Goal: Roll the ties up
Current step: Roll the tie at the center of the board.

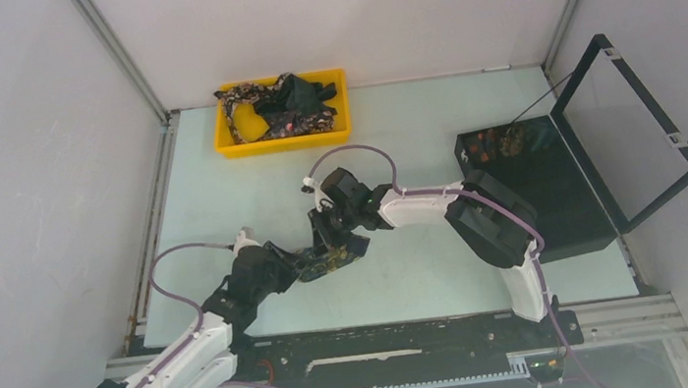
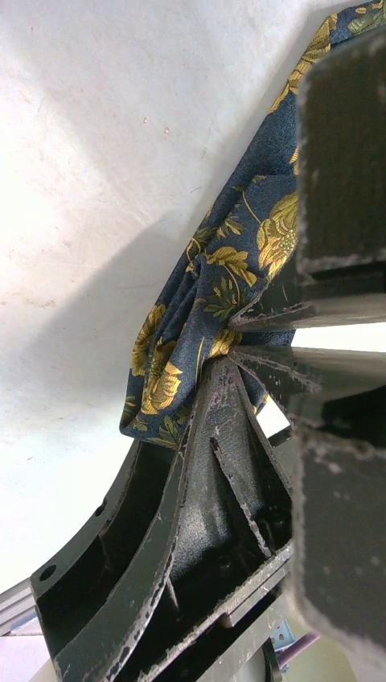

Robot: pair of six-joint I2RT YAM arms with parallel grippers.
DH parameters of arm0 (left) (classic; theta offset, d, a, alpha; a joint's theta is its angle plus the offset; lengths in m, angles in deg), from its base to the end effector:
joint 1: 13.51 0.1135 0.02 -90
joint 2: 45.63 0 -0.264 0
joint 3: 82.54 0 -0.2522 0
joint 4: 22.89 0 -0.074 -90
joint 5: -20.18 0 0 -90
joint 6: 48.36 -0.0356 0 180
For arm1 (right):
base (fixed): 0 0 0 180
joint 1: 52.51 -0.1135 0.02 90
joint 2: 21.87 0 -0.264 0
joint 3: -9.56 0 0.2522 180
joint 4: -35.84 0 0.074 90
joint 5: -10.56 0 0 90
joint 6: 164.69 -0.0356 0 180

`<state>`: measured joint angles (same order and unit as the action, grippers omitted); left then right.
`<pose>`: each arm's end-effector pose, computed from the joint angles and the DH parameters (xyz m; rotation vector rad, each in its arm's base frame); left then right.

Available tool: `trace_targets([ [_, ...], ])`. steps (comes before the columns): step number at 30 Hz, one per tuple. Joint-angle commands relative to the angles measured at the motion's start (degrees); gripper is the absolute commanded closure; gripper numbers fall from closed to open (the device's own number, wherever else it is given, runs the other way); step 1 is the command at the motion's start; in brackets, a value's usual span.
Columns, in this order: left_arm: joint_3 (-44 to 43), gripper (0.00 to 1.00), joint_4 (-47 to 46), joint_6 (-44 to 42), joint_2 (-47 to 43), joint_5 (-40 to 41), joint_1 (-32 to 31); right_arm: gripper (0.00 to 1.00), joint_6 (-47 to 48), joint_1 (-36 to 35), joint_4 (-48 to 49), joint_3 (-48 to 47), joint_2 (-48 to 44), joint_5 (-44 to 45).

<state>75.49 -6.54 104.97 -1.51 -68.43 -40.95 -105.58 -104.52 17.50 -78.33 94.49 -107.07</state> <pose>0.1334 -0.0683 0.1340 -0.7451 2.2556 -0.7954 0.2524 0.3500 0.1529 -0.7356 2.5454 1.1770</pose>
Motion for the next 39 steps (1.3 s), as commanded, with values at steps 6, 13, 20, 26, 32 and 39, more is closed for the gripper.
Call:
trace_targets([
  [6,-1.12,0.81,6.38,-4.06,1.18,1.78,0.02,0.81,3.65,0.59,-6.77,1.60,-1.95,5.34],
  [13,-4.49,0.84,11.30,-7.83,0.36,4.73,-0.48,0.77,3.60,1.50,-6.69,4.59,-5.42,7.00],
  [20,-8.27,0.86,15.89,-11.85,0.69,7.00,-0.92,0.78,3.39,2.10,-6.38,5.92,-4.29,7.27],
  [26,-10.35,0.86,17.58,-14.86,1.19,6.71,-1.14,0.78,3.12,2.31,-5.24,5.90,-2.39,6.75],
  [32,-12.38,0.86,19.65,-17.12,2.50,6.74,-1.21,0.78,3.03,3.21,-4.30,5.84,-1.75,6.02],
  [39,-14.35,0.87,20.99,-19.03,4.34,5.16,-1.22,0.78,3.21,3.42,-4.50,5.90,-1.41,5.93],
])
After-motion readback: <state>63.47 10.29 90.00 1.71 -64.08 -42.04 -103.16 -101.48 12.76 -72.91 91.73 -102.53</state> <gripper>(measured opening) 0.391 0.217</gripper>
